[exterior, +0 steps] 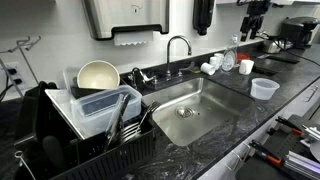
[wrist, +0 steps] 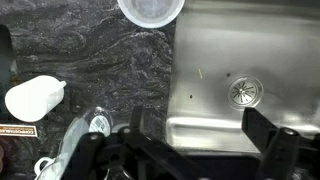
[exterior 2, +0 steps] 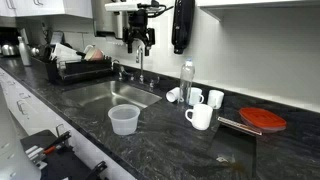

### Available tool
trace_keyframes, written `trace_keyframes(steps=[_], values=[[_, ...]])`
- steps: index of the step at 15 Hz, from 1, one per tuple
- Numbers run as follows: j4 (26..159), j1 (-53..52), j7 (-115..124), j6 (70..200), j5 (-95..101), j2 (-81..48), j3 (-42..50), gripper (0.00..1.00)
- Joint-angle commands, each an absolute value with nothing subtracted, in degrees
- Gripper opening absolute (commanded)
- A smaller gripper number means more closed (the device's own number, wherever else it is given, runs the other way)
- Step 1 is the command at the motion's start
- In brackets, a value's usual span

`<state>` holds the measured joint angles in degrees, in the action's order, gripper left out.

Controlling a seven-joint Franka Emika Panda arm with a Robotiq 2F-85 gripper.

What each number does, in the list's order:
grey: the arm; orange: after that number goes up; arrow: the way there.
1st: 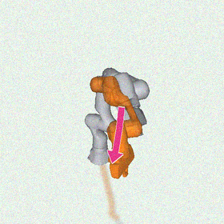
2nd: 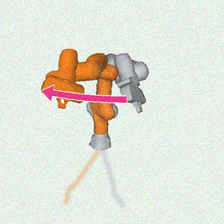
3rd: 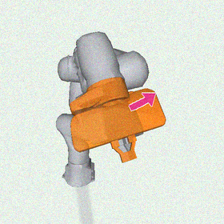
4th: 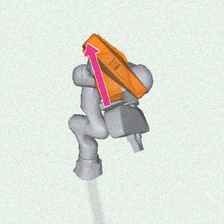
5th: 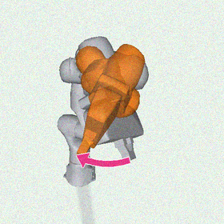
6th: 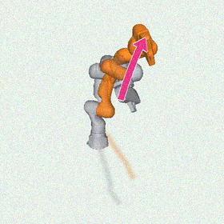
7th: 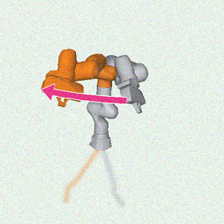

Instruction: Pick a white mug on the right side of the counter and put it in the sink

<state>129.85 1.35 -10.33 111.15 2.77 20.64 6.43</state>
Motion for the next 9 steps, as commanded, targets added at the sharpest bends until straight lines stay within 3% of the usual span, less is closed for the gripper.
trace_keyframes(steps=[1,9], values=[[129.7,1.8,-10.5,111.0,2.6,20.6,6.0,1.0],[132.1,7.2,-8.9,114.5,3.1,19.3,11.0,1.0]])
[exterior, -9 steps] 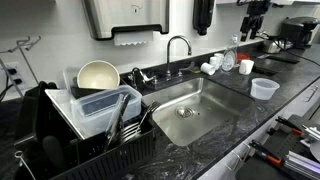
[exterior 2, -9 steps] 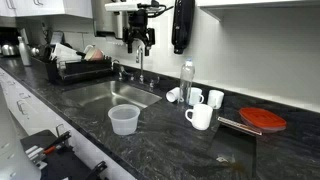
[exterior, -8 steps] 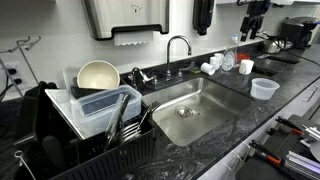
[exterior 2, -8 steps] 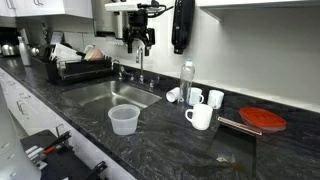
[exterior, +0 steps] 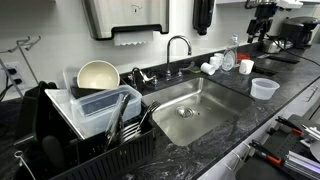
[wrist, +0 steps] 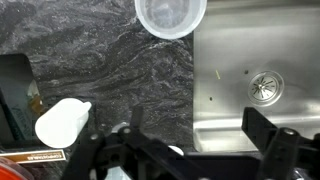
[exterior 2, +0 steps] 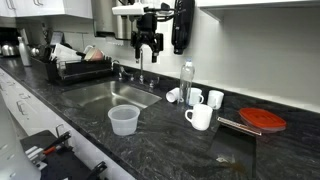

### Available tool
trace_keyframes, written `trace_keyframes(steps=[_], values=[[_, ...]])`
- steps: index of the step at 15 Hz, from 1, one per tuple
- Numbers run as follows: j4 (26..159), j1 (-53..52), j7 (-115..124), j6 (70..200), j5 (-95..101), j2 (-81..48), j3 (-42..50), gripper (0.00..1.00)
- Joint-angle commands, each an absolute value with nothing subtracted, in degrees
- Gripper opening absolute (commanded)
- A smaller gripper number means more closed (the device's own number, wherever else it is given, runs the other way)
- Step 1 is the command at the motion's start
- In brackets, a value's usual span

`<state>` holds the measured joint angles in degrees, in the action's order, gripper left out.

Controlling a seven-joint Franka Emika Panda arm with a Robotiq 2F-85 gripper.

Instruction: Pick a white mug on the right side of the counter and put it in the sink

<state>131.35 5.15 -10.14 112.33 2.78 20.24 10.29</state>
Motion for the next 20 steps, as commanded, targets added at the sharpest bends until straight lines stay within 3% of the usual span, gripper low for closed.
trace_keyframes(steps=[1,6,20], values=[[132.6,8.1,-8.7,115.1,3.5,18.9,11.7,1.0],[133.1,12.8,-5.2,121.9,11.2,15.4,13.2,1.0],[130.8,11.7,-11.0,121.2,8.2,11.4,14.7,1.0]])
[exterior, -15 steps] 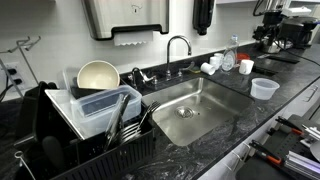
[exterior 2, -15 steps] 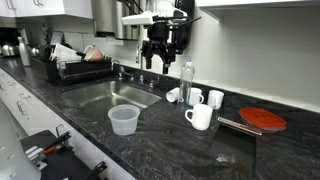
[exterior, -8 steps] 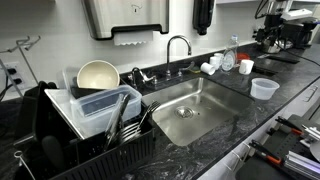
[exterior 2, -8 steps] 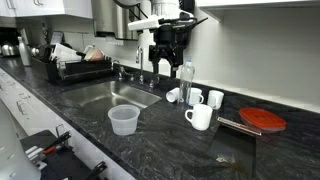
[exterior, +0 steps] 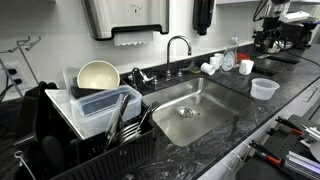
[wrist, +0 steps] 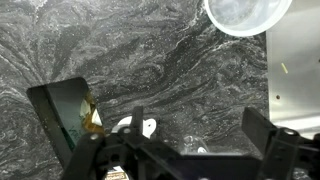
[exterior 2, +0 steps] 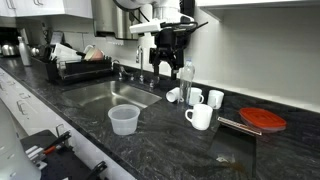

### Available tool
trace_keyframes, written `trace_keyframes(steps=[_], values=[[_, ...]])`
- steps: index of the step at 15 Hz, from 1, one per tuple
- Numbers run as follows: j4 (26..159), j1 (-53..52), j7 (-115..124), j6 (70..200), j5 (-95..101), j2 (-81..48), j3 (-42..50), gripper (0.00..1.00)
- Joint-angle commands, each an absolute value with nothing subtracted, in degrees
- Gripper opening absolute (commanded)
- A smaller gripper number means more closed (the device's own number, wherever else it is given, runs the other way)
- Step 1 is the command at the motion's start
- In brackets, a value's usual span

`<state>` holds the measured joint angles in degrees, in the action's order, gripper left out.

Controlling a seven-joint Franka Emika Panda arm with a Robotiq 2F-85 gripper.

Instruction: Pick a white mug on the right side of the counter and put it in the sink

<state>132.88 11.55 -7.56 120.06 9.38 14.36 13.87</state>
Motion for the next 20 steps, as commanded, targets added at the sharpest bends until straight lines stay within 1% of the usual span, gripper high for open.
trace_keyframes(steps=[1,3,10,11,20], values=[[130.3,11.9,-12.4,122.2,8.2,10.2,15.1,1.0],[129.2,12.0,-15.9,123.8,6.8,7.5,16.3,1.0],[121.5,13.3,-23.9,121.4,3.4,-2.6,17.1,1.0],[125.9,13.2,-21.9,124.2,4.6,0.8,16.7,1.0],[125.8,13.2,-22.0,124.1,4.6,0.8,16.6,1.0]])
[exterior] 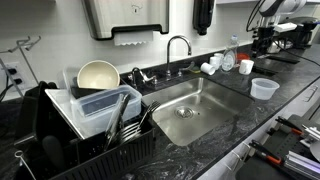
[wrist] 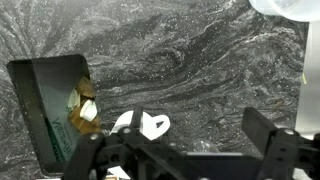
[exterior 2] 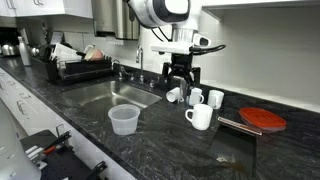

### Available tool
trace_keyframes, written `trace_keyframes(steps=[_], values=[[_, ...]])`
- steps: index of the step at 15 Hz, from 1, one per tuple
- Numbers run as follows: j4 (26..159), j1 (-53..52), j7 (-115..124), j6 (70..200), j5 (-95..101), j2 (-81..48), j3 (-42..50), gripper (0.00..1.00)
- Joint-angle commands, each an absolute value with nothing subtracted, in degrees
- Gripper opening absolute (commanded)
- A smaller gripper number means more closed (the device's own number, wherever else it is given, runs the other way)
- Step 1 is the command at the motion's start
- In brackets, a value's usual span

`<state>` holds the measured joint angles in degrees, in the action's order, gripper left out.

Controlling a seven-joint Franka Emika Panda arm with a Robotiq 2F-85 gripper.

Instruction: Pick a white mug on the right side of the counter and put it in the sink

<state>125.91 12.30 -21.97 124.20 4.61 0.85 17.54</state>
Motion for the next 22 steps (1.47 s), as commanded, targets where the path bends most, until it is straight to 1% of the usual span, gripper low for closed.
trace_keyframes(steps=[1,5,10,17,22], values=[[125.8,13.2,-22.0,124.1,4.6,0.8,16.6,1.0],[127.6,12.7,-18.5,127.0,0.8,1.1,15.8,1.0],[131.8,12.3,-11.2,133.8,-2.0,0.7,14.4,1.0],[134.1,12.1,-4.9,144.5,4.6,-0.8,13.6,1.0],[131.6,12.8,-4.1,144.8,9.3,-5.4,14.3,1.0]])
